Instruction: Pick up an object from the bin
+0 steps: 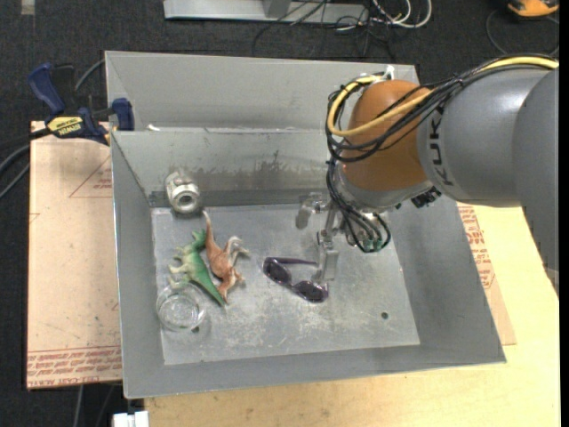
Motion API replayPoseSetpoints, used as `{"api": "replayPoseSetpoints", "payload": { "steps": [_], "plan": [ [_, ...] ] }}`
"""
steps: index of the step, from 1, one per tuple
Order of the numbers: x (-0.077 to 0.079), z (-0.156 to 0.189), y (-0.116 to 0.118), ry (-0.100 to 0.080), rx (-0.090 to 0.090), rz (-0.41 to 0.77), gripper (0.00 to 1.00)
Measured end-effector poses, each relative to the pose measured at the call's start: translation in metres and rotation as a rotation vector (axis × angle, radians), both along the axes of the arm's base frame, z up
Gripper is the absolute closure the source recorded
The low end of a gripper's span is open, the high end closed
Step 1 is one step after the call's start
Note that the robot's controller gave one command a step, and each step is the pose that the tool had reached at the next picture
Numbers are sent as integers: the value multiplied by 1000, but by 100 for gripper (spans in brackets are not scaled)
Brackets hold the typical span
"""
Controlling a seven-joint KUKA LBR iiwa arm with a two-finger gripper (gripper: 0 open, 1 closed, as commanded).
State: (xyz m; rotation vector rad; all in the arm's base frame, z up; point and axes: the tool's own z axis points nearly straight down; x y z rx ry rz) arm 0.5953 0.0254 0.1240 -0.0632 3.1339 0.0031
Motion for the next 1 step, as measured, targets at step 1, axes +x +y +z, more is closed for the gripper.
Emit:
{"api": "replayPoseSetpoints", "payload": {
  "steps": [1],
  "plan": [
    [-10,-24,0,18,-2,432,0]
  ]
}}
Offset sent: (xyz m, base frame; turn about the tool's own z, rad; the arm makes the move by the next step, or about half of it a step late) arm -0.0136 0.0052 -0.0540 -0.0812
